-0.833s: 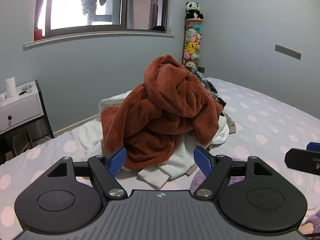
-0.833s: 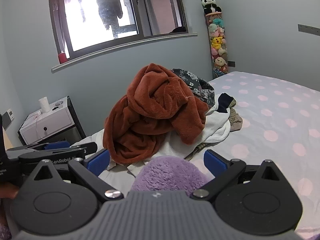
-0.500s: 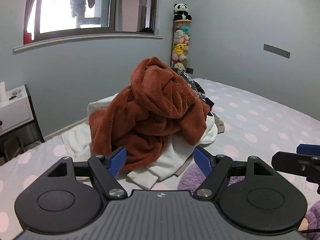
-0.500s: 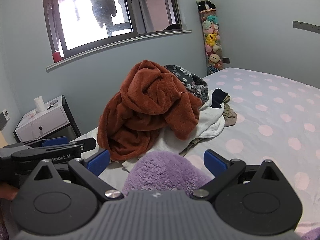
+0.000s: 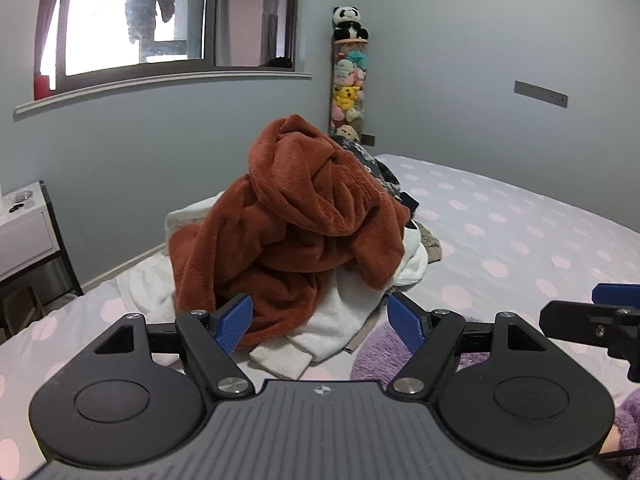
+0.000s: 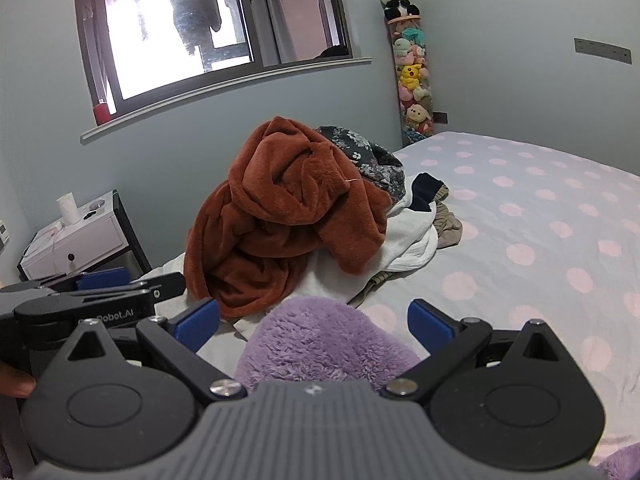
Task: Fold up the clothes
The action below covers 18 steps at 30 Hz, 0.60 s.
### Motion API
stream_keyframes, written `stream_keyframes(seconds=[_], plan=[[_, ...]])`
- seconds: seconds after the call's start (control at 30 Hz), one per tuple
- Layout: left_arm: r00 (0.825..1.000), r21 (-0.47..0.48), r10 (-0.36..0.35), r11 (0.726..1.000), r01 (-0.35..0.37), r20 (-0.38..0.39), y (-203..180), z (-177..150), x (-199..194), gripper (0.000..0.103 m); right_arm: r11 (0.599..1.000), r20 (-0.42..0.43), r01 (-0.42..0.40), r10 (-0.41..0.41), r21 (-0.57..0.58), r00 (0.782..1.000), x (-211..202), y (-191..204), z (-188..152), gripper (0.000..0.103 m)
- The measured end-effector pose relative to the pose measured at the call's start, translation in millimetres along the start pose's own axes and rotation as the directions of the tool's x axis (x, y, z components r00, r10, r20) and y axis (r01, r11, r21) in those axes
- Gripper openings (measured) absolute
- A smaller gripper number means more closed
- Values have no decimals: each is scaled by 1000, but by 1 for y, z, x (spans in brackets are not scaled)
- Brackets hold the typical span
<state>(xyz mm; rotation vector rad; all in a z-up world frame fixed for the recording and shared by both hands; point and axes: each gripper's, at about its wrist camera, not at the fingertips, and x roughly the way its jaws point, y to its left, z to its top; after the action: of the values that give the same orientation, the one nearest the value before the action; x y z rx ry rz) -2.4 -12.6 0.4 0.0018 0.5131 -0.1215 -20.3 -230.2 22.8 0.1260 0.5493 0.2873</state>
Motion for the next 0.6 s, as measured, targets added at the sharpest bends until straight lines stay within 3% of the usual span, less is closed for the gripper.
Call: stream_keyframes(seconds=[0.6], plan=[[1000,25,24,999,-24,-16,-5,-1,2,74,1000,-16,-16,16,8,1000,2,0,-3,101]])
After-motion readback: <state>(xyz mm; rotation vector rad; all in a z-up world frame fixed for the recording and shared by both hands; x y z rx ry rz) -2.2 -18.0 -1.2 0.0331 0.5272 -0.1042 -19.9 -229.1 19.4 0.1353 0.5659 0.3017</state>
